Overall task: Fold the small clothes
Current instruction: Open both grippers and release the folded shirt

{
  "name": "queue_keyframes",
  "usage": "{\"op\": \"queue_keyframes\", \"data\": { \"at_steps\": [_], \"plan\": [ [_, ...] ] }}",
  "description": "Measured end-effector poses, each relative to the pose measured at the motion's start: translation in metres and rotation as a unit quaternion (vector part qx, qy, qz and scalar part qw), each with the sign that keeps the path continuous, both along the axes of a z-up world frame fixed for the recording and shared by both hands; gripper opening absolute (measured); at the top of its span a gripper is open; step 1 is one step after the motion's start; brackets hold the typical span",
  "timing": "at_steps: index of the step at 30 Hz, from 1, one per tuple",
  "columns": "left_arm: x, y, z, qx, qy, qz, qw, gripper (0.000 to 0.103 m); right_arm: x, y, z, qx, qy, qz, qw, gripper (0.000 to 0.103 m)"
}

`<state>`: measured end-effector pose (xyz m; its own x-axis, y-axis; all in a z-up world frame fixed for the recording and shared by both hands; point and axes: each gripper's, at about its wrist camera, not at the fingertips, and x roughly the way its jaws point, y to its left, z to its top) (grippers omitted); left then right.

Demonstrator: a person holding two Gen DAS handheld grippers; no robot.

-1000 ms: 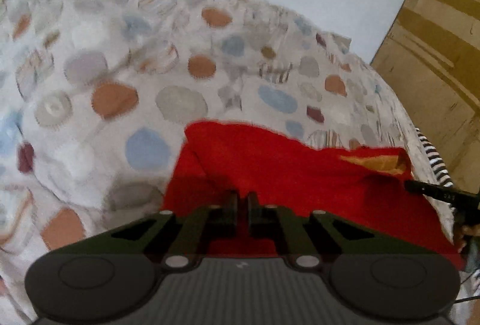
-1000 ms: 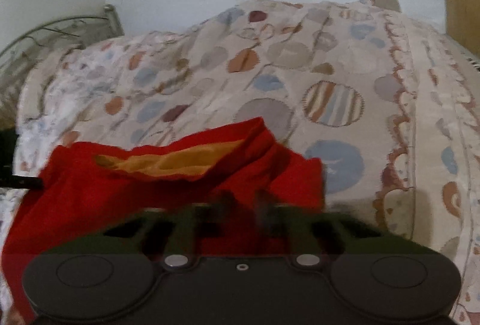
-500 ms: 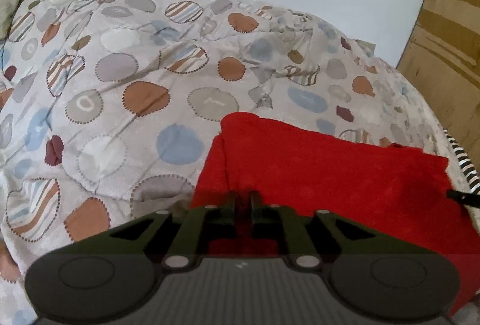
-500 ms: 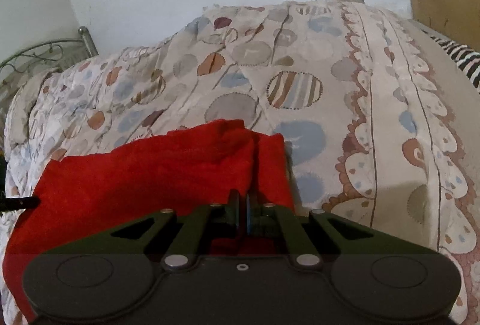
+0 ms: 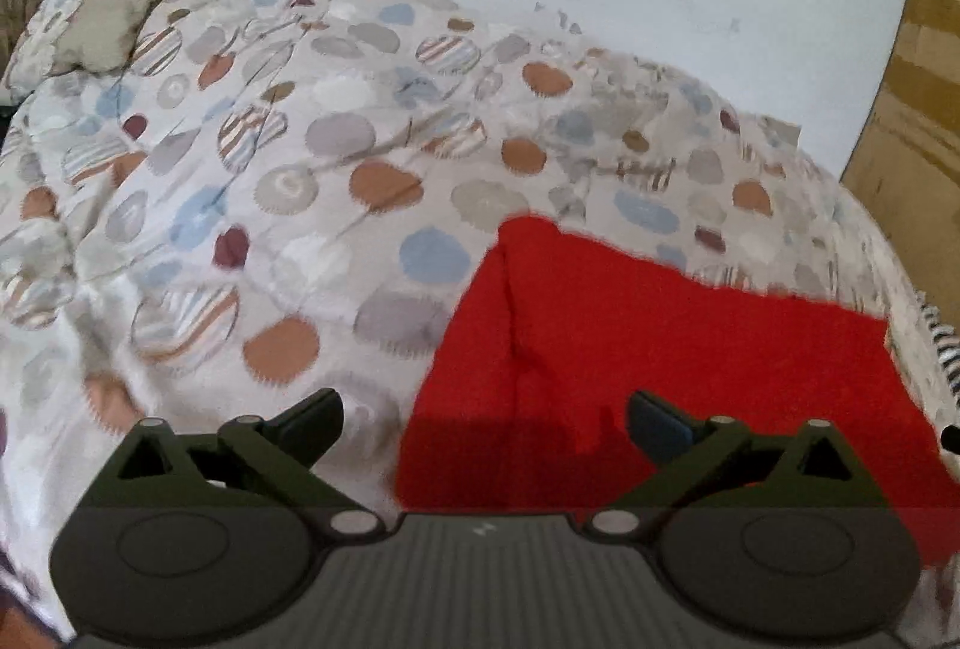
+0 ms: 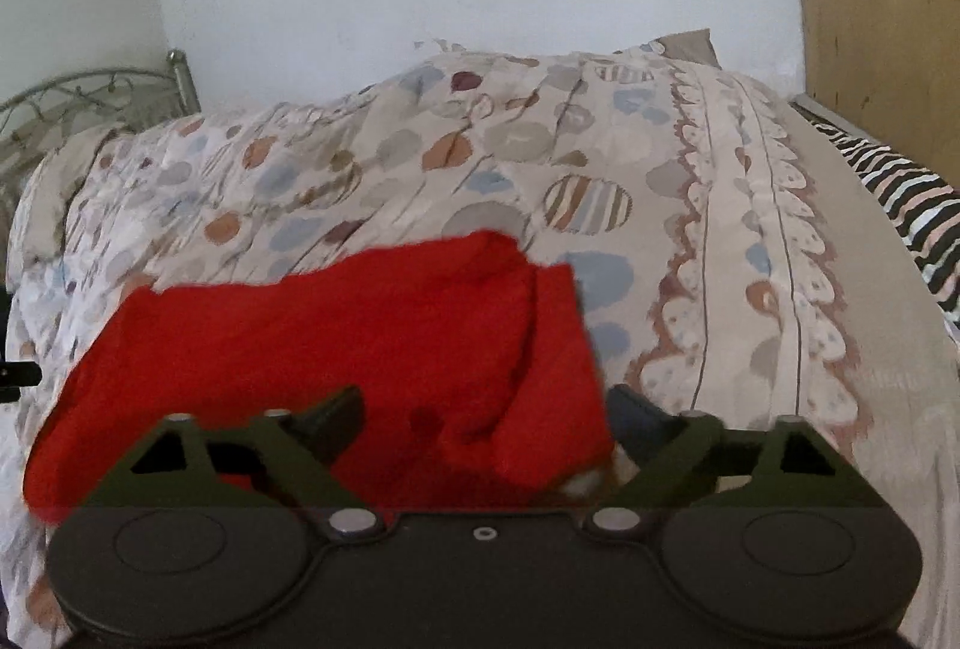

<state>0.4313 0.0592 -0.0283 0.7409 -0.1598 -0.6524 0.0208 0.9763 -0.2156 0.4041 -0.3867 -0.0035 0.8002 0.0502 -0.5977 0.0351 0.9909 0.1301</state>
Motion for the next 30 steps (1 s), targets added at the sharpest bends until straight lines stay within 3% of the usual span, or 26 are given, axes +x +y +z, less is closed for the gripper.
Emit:
{"op": "queue_keyframes", "data": {
  "at_steps": [3,7,10,15,30],
  "plan": [
    [-0.021,-0.005,-0.011,-0.005,-0.002,-0.012,0.9999,0.102,-0.019,0.020,-0.007,-0.029,0.002,0.002,1.000,0.102],
    [-0.039,-0.013,-0.034,0.019,0.027,-0.022,0.9992,0.102,-0.041,0.046,-0.027,-0.149,0.017,-0.012,0.989,0.102],
    [-0.049,-0.012,-0.050,0.025,0.037,-0.016,0.9989,0.103,-0.057,0.047,-0.038,-0.179,0.007,-0.023,0.984,0.102],
    [-0.055,0.003,-0.058,-0.026,0.057,0.009,0.9980,0.103,-0.071,0.036,-0.048,-0.154,0.000,-0.051,0.987,0.102],
    [-0.056,0.001,-0.056,-0.022,0.064,0.015,0.9976,0.103,-0.088,0.026,-0.053,-0.094,-0.045,-0.068,0.992,0.103]
  ]
}}
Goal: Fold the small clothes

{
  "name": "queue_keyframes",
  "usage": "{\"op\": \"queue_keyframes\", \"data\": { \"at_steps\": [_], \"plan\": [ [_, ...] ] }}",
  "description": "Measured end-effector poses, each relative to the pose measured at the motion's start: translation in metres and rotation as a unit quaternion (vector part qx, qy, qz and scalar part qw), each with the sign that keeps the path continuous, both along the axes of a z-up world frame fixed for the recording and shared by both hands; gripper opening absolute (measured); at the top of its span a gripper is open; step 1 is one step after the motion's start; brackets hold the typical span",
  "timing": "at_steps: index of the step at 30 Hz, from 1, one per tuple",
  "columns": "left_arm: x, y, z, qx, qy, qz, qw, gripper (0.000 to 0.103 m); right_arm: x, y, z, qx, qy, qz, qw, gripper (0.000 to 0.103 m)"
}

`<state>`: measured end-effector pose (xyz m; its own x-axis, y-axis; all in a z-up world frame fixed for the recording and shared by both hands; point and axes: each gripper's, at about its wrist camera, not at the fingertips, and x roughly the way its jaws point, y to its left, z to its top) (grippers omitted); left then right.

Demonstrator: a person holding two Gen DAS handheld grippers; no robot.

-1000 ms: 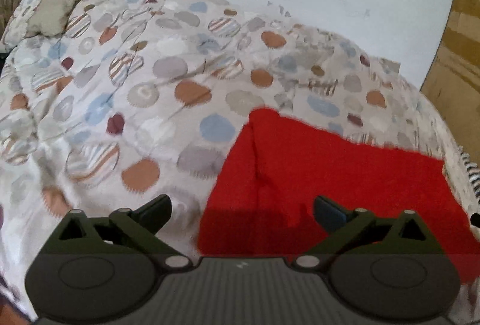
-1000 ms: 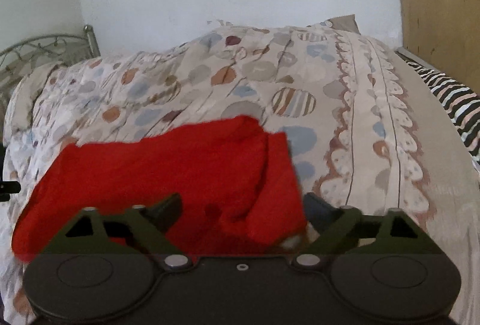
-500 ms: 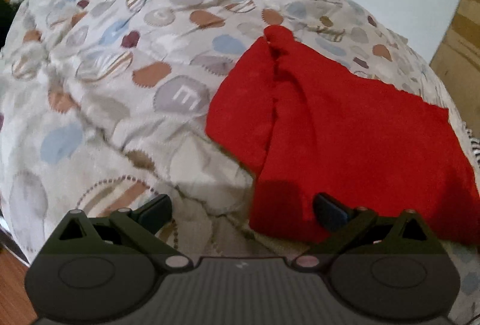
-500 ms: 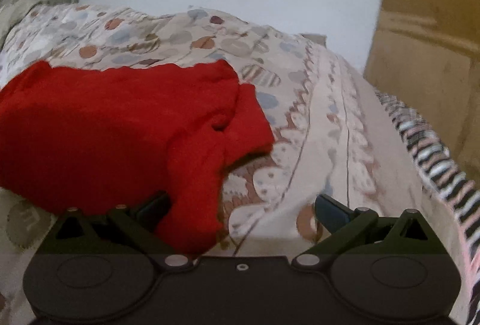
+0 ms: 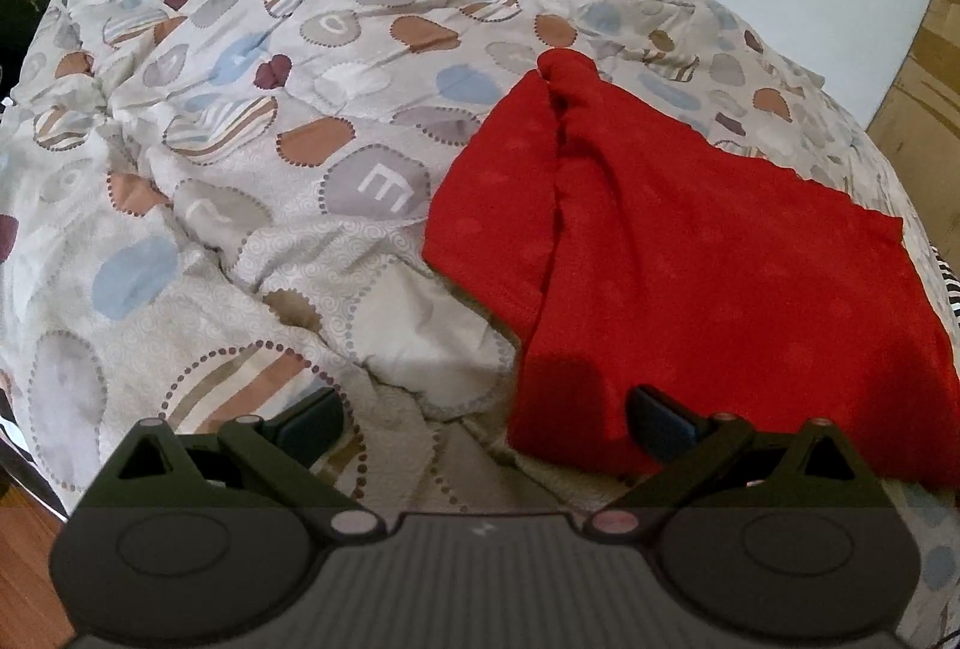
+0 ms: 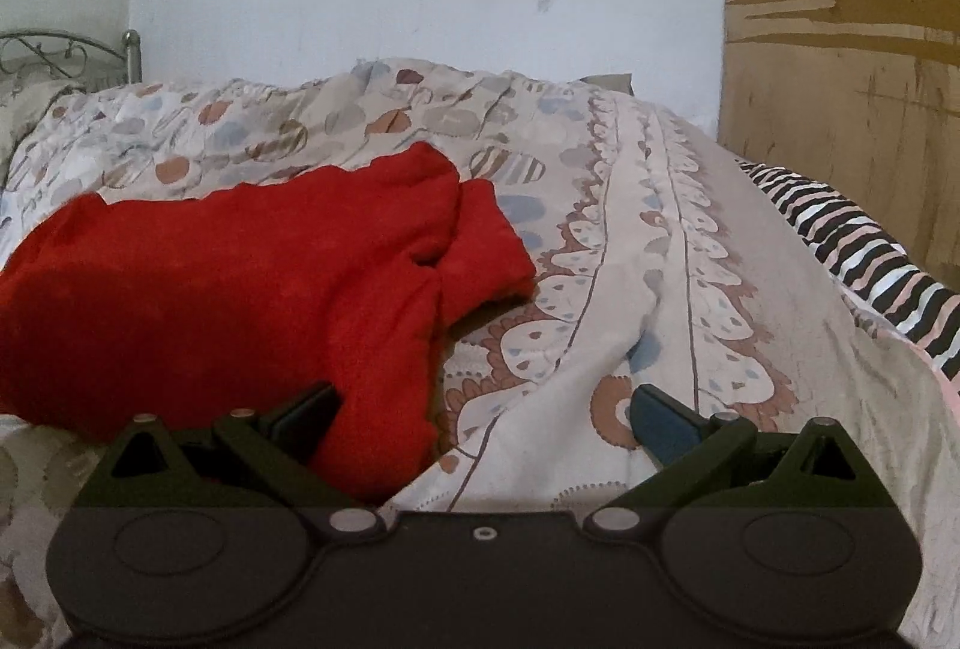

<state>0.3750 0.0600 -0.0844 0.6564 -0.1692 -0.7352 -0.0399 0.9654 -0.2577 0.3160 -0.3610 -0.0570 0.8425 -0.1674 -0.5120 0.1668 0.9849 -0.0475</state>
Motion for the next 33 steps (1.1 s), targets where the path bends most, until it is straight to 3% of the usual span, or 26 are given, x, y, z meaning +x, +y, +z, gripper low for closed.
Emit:
{"op": "queue_keyframes", "data": {
  "at_steps": [4,7,11,14,19,23,25,28,33],
  "plan": [
    [0.001,0.001,-0.001,-0.003,0.001,-0.001,1.0000,0.103,0.004,-0.001,0.003,0.001,0.016,0.000,1.000,0.103],
    [0.001,0.002,-0.002,-0.007,0.003,-0.001,1.0000,0.103,0.018,-0.001,0.019,0.049,0.061,-0.053,0.996,0.103],
    [0.003,0.002,-0.002,-0.009,0.007,-0.003,0.9999,0.103,0.031,0.014,0.038,0.079,0.037,-0.088,0.992,0.103],
    [0.004,0.003,-0.003,-0.011,0.008,-0.005,0.9999,0.103,0.044,0.037,0.051,0.044,0.004,-0.057,0.997,0.103],
    [0.003,0.002,-0.004,-0.011,0.007,-0.004,0.9999,0.103,0.066,0.081,0.054,-0.029,-0.024,0.045,0.998,0.103],
    [0.003,0.003,-0.004,-0.009,0.008,-0.006,0.9999,0.103,0.075,0.109,0.033,-0.081,0.001,0.117,0.990,0.103],
    [0.004,0.003,-0.004,-0.007,0.009,-0.009,0.9999,0.103,0.071,0.115,0.020,-0.087,0.010,0.110,0.990,0.102],
    [0.001,0.002,-0.007,-0.002,0.008,-0.013,0.9999,0.103,0.056,0.113,0.004,-0.049,0.002,0.076,0.996,0.102],
    [-0.003,-0.002,-0.007,0.011,0.001,-0.019,0.9998,0.103,0.043,0.122,-0.007,-0.088,-0.020,0.073,0.993,0.102]
  ]
}}
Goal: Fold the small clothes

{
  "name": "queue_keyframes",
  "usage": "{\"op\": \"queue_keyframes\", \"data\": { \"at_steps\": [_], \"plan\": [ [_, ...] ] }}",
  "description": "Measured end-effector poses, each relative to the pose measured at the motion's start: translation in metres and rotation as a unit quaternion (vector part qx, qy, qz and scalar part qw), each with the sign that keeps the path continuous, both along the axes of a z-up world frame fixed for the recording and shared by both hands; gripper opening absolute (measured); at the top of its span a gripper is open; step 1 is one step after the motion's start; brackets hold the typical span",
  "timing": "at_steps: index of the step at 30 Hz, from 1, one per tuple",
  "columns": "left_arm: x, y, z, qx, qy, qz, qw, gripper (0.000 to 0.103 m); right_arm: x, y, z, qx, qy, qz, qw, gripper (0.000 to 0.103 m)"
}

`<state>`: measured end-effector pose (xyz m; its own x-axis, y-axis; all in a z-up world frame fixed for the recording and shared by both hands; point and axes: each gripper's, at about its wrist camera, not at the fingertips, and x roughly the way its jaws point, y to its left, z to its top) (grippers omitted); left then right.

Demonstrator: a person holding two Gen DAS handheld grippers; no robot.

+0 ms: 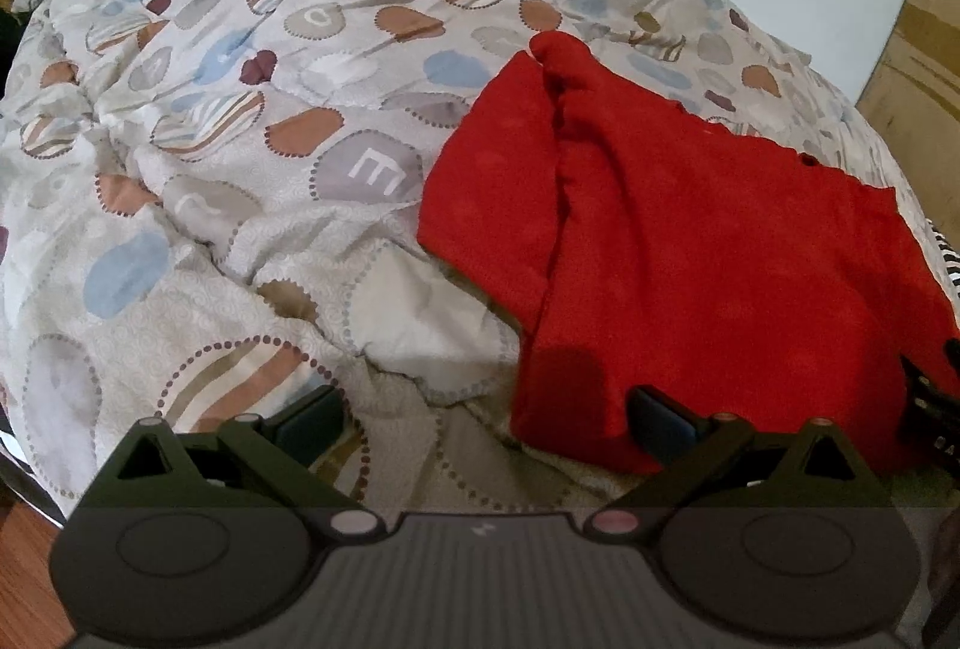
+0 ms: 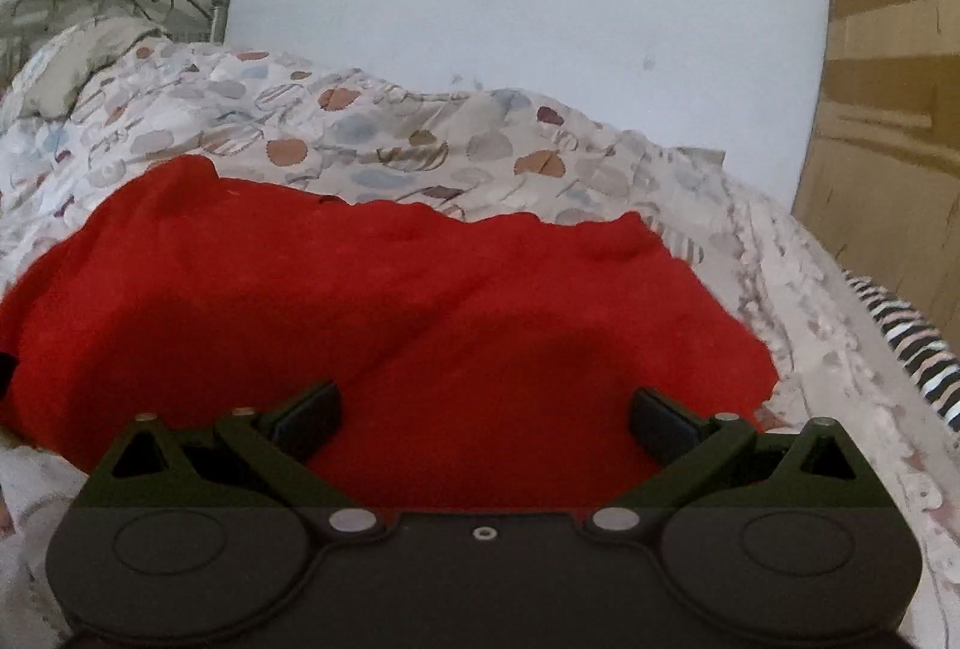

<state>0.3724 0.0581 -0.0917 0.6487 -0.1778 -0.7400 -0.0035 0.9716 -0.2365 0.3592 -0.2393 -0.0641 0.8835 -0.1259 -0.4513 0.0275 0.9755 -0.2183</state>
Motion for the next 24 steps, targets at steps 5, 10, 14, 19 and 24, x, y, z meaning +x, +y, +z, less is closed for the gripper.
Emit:
{"op": "queue_keyframes", "data": {
  "at_steps": [5,10,14,19,24],
  "plan": [
    [-0.001,0.003,0.000,-0.007,0.001,0.000,1.0000,0.103,0.005,-0.002,-0.002,0.006,-0.001,0.000,1.000,0.102],
    [-0.002,0.004,0.001,-0.005,-0.001,-0.002,1.0000,0.102,0.003,-0.004,-0.003,0.010,-0.005,-0.001,1.000,0.102],
    [-0.007,0.007,0.008,-0.026,-0.006,0.000,0.9996,0.103,0.002,-0.006,-0.003,0.014,-0.006,-0.002,1.000,0.102],
    [-0.031,0.009,0.023,-0.080,-0.083,-0.030,0.9929,0.103,0.001,-0.004,-0.003,0.010,-0.010,-0.005,1.000,0.102],
    [-0.018,-0.006,0.043,-0.029,-0.157,-0.049,0.9859,0.103,-0.002,-0.006,-0.004,0.013,-0.014,-0.006,1.000,0.102]
  ]
}}
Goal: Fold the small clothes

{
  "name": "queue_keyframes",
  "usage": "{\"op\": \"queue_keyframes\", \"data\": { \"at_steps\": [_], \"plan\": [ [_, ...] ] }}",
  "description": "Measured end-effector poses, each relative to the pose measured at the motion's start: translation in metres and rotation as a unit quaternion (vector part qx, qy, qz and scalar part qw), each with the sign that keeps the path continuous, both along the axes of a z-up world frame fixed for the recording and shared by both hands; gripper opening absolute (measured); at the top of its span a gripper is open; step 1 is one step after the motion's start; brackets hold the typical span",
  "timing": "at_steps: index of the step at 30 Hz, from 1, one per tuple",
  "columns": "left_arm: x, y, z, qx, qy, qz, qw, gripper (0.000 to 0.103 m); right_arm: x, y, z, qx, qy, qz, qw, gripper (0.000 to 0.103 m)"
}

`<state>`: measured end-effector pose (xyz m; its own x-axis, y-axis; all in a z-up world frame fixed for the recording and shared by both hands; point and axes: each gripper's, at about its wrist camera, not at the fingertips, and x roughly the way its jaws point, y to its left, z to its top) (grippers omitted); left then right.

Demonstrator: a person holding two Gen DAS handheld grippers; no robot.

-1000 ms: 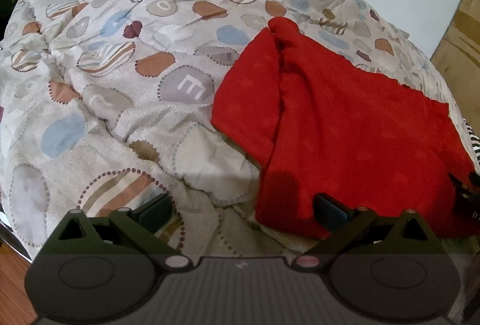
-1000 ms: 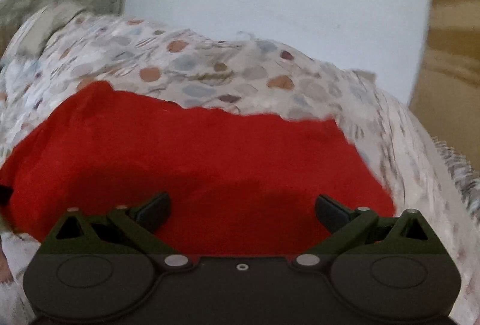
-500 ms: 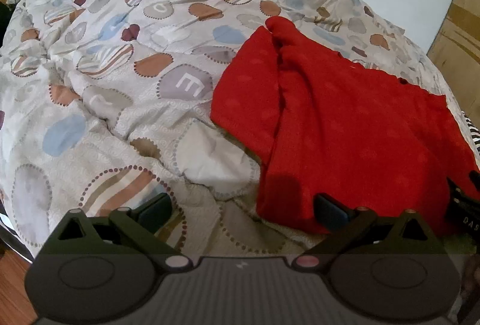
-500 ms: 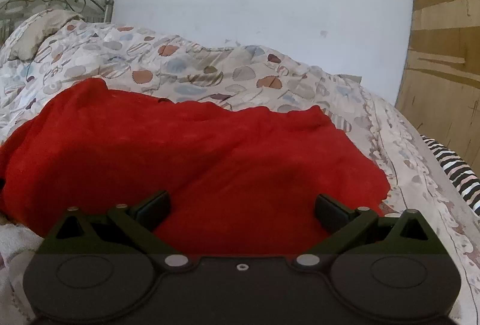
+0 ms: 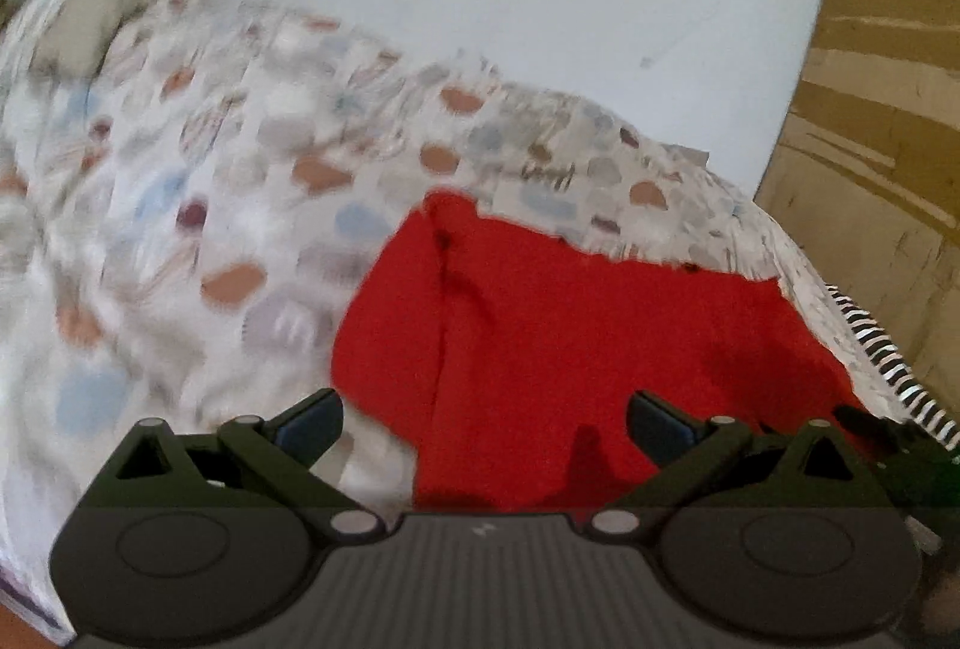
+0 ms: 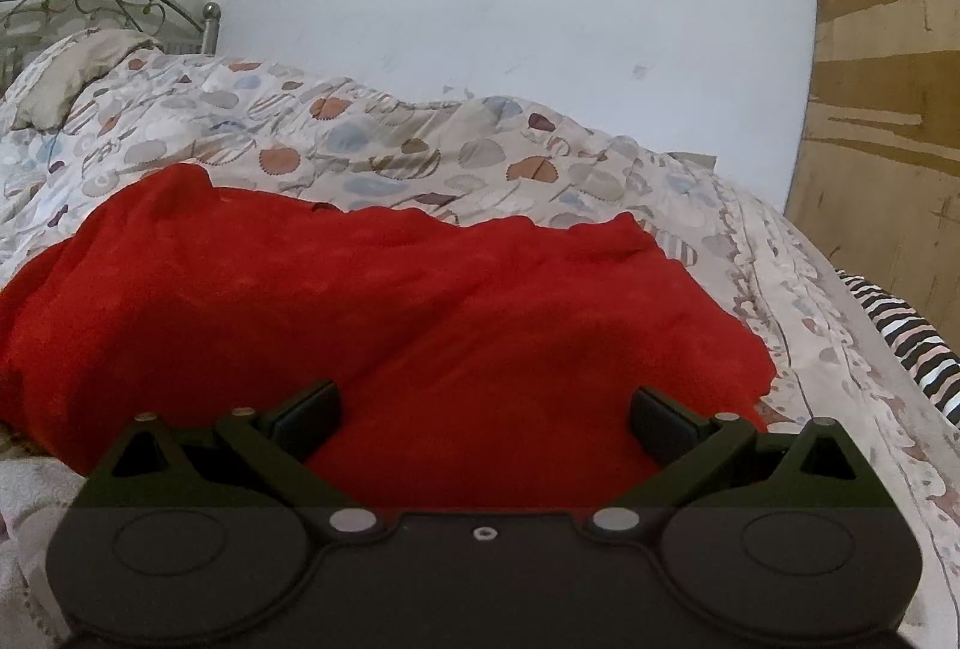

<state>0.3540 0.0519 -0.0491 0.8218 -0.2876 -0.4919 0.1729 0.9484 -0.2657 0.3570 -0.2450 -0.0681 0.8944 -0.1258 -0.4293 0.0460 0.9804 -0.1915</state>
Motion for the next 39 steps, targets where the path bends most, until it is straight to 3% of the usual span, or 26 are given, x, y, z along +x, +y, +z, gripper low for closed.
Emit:
{"op": "queue_keyframes", "data": {
  "at_steps": [7,12,17,21,25,28,34,39],
  "plan": [
    [0.065,-0.018,-0.008,0.022,0.031,0.038,0.9985,0.103,-0.001,-0.002,-0.001,0.008,-0.006,-0.001,1.000,0.103],
    [0.089,-0.020,-0.028,0.098,0.058,0.031,0.9931,0.103,-0.002,-0.004,-0.002,0.013,-0.008,0.000,1.000,0.103],
    [0.096,-0.006,-0.035,0.056,0.082,0.009,0.9950,0.103,-0.002,-0.005,-0.003,0.022,-0.012,-0.002,1.000,0.103],
    [0.100,0.006,-0.038,0.012,0.113,0.015,0.9934,0.103,-0.002,-0.004,-0.004,0.024,-0.015,-0.003,1.000,0.103],
    [0.100,0.013,-0.038,-0.007,0.129,0.030,0.9912,0.102,-0.002,-0.005,-0.004,0.028,-0.016,-0.002,0.999,0.103],
    [0.096,0.008,-0.033,-0.001,0.126,0.029,0.9917,0.089,-0.002,-0.006,-0.004,0.031,-0.017,-0.003,0.999,0.103],
    [0.089,-0.021,-0.017,0.086,0.095,0.017,0.9916,0.075,-0.002,-0.006,-0.004,0.034,-0.019,-0.004,0.999,0.103],
    [0.094,-0.012,-0.017,0.041,0.117,0.043,0.9913,0.073,-0.003,-0.007,-0.005,0.037,-0.020,-0.004,0.999,0.103]
  ]
}}
